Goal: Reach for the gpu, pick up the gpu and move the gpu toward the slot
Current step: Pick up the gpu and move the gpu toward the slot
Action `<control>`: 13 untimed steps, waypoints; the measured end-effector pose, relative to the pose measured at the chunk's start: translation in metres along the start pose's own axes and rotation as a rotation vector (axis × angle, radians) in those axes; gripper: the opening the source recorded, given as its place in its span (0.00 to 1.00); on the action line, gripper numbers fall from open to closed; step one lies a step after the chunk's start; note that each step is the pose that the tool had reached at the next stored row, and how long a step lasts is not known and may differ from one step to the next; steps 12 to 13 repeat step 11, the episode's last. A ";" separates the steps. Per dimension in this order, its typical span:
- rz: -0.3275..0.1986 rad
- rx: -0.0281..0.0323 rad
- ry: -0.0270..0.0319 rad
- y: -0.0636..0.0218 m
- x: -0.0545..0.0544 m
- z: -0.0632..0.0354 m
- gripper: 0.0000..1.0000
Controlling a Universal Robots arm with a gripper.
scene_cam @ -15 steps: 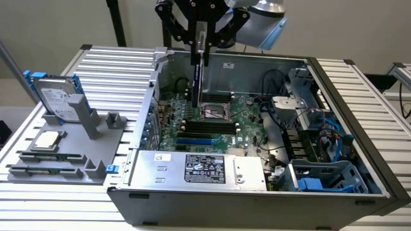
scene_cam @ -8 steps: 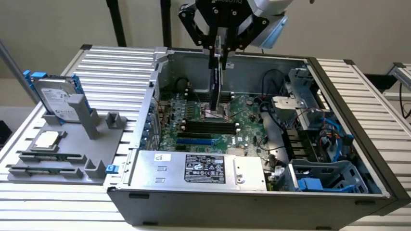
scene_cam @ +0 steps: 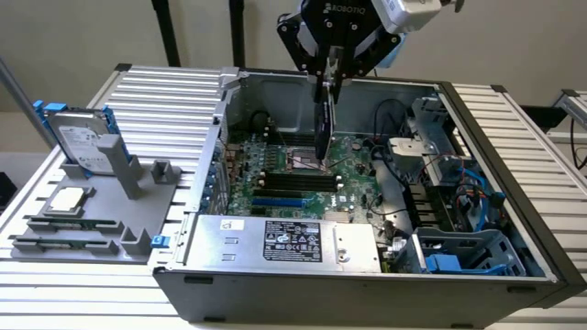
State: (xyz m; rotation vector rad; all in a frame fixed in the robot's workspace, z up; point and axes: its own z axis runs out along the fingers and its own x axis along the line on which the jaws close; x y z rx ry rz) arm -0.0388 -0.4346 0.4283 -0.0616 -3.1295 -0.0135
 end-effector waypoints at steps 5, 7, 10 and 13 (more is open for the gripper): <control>-0.001 0.0015 0.0073 0.0009 -0.005 0.0017 0.26; -0.001 0.0016 0.0075 0.0009 -0.005 0.0017 0.26; -0.001 0.0015 0.0075 0.0009 -0.005 0.0017 0.26; -0.001 0.0015 0.0075 0.0009 -0.005 0.0017 0.26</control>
